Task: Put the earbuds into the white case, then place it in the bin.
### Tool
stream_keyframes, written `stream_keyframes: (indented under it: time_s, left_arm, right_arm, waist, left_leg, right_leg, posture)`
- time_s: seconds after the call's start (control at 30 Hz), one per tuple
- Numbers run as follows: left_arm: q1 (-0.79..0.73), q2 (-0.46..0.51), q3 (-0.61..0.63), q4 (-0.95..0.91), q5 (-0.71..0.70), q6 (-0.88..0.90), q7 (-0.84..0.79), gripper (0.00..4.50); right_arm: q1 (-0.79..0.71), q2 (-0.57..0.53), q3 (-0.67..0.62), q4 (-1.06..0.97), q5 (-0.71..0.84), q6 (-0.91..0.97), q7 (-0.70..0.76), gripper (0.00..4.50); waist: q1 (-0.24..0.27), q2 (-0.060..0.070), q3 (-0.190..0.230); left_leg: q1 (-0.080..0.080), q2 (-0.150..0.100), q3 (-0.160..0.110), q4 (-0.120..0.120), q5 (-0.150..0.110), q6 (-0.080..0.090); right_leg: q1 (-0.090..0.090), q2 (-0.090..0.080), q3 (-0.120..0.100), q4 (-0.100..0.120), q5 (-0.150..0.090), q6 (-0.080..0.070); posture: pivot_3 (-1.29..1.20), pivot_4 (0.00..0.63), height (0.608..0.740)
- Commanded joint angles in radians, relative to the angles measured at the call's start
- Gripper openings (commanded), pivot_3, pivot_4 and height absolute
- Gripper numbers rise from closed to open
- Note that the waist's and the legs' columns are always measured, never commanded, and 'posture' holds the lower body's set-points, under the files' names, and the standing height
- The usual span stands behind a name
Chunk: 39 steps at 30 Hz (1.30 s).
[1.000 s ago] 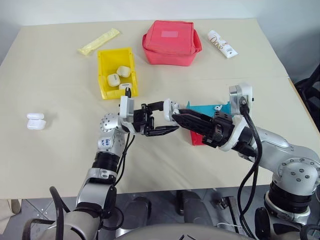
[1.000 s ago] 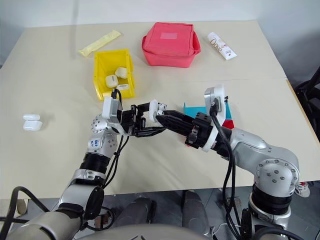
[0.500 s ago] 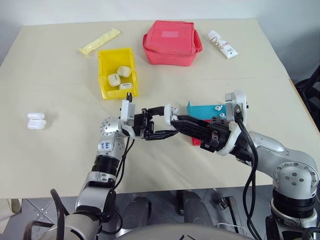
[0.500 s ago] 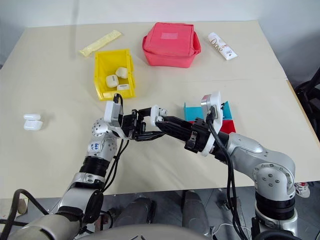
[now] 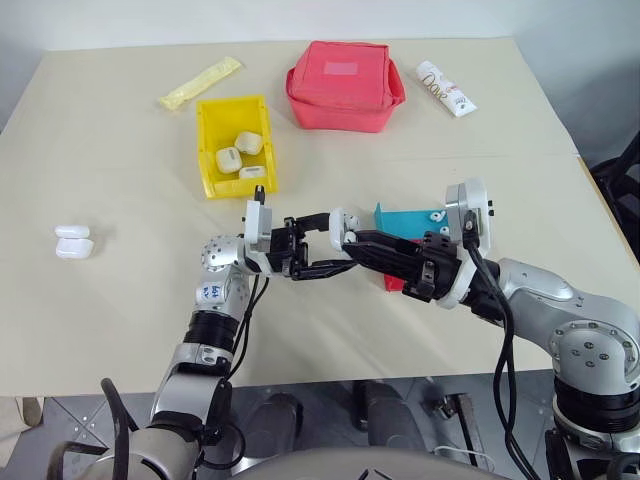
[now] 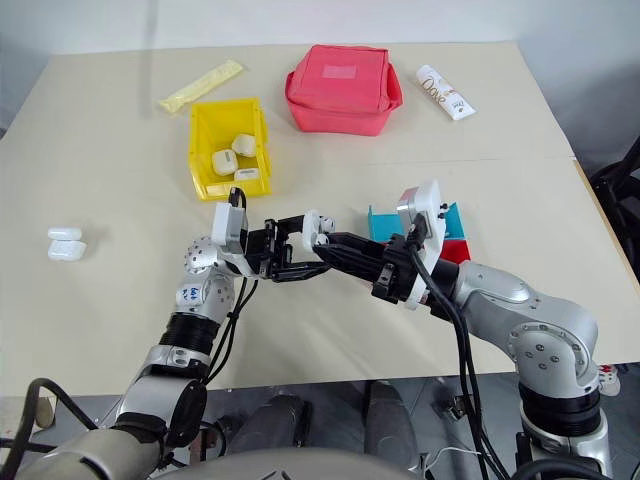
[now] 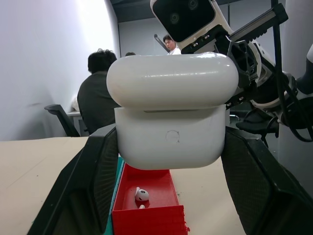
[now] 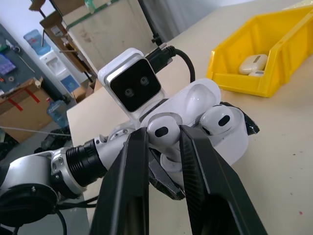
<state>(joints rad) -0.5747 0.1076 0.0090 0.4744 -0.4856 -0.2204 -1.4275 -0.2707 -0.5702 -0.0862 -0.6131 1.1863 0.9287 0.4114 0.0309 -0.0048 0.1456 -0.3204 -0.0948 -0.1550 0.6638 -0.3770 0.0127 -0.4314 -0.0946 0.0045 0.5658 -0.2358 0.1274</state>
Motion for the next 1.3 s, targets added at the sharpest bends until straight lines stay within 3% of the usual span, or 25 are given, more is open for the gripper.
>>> stream_keyframes:
  time_s: [0.03,1.3]
  left_arm:
    - [-0.025,-0.029,0.025,-0.075,-0.062,-0.026,0.006,2.77]
    - [-0.019,-0.04,0.007,-0.091,-0.052,-0.062,-0.056,2.77]
  right_arm:
    - [0.026,-0.036,0.024,0.077,-0.065,0.036,-0.021,0.53]
    - [-0.041,-0.038,0.062,0.126,-0.043,0.08,-0.013,0.53]
  waist:
    - [0.0,0.0,0.0]
    - [0.014,0.0,0.0]
  left_leg:
    - [0.0,0.0,0.0,0.0,0.0,0.0]
    - [0.0,0.0,0.0,0.0,0.0,0.0]
  right_leg:
    - [0.0,0.0,0.0,0.0,0.0,0.0]
    - [0.0,0.0,0.0,0.0,0.0,0.0]
  posture:
    - [0.0,0.15,0.74]
    - [0.0,0.15,0.74]
